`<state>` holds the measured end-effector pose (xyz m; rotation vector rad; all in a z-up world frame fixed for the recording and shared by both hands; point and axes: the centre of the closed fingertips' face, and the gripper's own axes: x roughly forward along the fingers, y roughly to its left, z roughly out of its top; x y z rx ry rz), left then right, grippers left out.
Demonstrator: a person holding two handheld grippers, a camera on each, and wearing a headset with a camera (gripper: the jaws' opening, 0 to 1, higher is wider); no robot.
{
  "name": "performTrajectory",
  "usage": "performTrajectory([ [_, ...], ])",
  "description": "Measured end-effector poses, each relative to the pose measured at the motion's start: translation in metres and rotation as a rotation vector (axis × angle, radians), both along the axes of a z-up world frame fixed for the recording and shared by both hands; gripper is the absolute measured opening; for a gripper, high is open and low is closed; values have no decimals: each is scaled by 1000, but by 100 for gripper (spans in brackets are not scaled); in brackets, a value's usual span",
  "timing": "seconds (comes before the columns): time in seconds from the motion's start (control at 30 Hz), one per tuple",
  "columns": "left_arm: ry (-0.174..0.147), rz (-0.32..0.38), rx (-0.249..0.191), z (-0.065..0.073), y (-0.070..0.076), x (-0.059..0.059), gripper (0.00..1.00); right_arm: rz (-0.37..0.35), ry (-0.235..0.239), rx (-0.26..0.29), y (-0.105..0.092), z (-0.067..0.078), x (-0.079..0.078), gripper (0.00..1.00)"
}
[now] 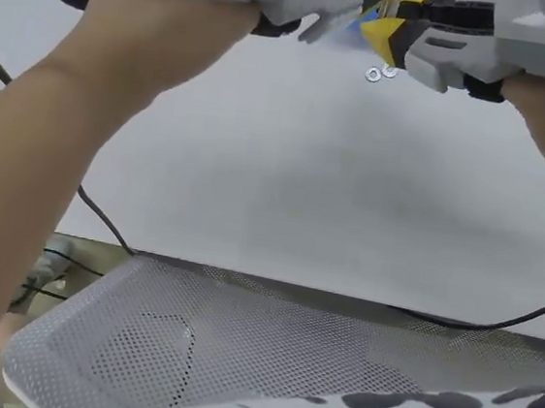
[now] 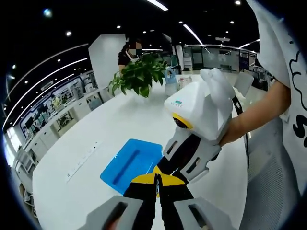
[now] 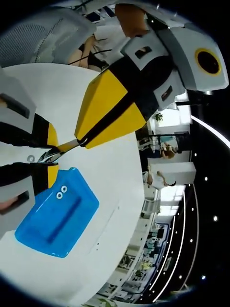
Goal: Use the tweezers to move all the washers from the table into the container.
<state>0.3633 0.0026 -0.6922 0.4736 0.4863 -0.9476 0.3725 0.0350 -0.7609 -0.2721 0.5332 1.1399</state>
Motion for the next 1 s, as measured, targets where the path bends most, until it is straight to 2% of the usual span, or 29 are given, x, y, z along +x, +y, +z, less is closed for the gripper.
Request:
performTrajectory([
  [0.2, 20, -1, 8, -10, -2, -3, 0, 2, 34, -14, -2, -9, -2, 8],
  [0.33, 28, -2, 9, -15, -3, -2, 0, 1, 31, -33, -4, -16, -1, 7],
  [0.5, 36, 12, 8, -19, -1, 1, 0, -15, 61, -12, -3, -19, 1, 8],
  [0.57, 41, 18, 7, -21, 0, 1, 0, -13, 61, -20, -3, -22, 1, 8],
  [0.7, 47, 30, -11, -20, 0, 2, 0, -20, 73, 0, -3, -20, 0, 8],
  [0.83, 49, 32, -11, -20, 0, 2, 0, -8, 53, -11, -3, -20, -1, 7],
  [1.0, 52, 16, 4, -20, -2, 0, 0, 24, -1, -66, -4, -20, -1, 5],
])
